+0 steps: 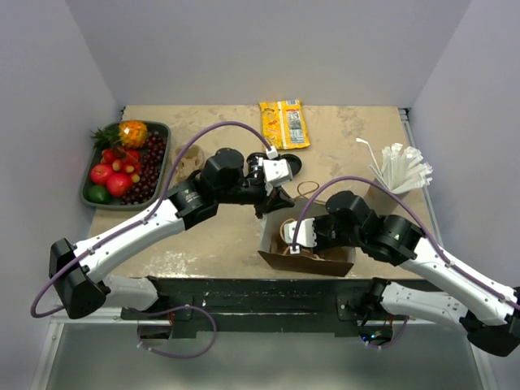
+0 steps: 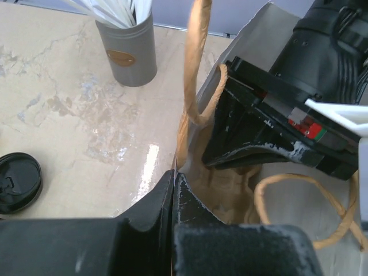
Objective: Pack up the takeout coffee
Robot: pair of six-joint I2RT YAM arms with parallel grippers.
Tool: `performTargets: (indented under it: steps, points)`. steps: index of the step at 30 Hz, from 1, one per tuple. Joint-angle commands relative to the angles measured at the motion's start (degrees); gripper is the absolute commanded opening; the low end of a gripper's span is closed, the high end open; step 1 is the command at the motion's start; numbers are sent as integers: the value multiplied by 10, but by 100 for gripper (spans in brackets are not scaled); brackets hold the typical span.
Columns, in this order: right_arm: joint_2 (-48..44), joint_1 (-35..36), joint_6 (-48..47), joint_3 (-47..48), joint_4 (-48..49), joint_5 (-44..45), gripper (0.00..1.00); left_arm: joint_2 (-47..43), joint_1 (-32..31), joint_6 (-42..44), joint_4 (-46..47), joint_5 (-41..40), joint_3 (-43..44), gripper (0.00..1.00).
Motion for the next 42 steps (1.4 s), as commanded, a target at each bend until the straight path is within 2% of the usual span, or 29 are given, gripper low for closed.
performTargets:
  steps: [1, 5, 9, 14, 19, 28, 34, 42]
  points:
    - [-10, 10, -55, -37, 66, 19, 21, -28, -14, -54, 59, -74, -20, 0]
    - [4, 30, -63, -32, 1, -23, 27, -27, -15, -69, 49, -155, -10, 0]
    - [-34, 53, -55, -70, 6, -40, 35, -30, -16, -49, 45, -187, 2, 0]
    - [-17, 82, -36, -124, 89, 13, 37, -53, -32, -41, 80, -187, -47, 0]
    - [-10, 93, -22, -166, 160, 22, 40, -72, -46, -22, 107, -186, -90, 0]
    - [41, 94, 53, -164, 206, 88, 41, -83, -46, -31, 119, -143, -116, 0]
    - [67, 93, 41, -183, 215, 108, 43, -88, -46, -1, 141, -127, -115, 0]
    - [118, 92, 57, -184, 223, 159, 40, -90, -46, 36, 128, -107, -107, 0]
